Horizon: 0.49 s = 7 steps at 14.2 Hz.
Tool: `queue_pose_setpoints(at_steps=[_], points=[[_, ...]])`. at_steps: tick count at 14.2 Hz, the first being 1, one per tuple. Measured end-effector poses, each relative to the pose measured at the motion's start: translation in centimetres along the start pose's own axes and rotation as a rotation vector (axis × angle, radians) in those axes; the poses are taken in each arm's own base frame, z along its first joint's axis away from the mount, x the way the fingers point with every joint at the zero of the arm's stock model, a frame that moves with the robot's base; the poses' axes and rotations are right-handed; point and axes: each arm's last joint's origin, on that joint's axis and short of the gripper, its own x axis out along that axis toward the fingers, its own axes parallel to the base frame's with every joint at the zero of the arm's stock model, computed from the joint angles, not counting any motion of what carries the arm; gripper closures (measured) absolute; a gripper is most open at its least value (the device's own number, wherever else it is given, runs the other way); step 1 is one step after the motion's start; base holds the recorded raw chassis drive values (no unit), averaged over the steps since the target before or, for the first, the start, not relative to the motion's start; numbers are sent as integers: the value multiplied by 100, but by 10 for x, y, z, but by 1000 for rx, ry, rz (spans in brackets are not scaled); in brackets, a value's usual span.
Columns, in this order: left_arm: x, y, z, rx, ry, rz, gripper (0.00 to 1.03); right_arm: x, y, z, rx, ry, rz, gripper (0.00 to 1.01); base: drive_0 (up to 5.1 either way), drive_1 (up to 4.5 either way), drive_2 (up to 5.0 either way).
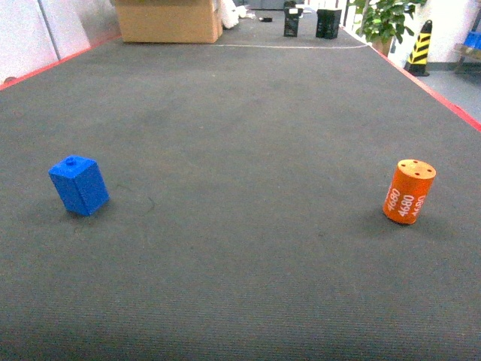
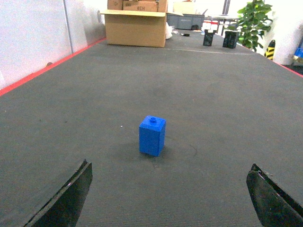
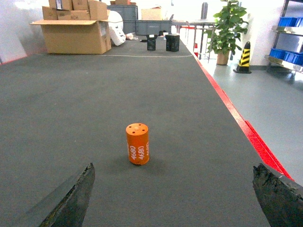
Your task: Sort blue parts and orange caps into right shelf containers
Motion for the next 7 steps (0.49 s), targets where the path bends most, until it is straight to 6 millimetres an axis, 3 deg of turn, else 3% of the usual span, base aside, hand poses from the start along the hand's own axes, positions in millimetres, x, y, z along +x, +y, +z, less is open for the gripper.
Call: queue_pose_setpoints(at_steps=[7], points=[[0, 0, 0, 0, 0, 0, 5, 0, 0, 0, 0, 0, 0, 3, 0, 0, 0]])
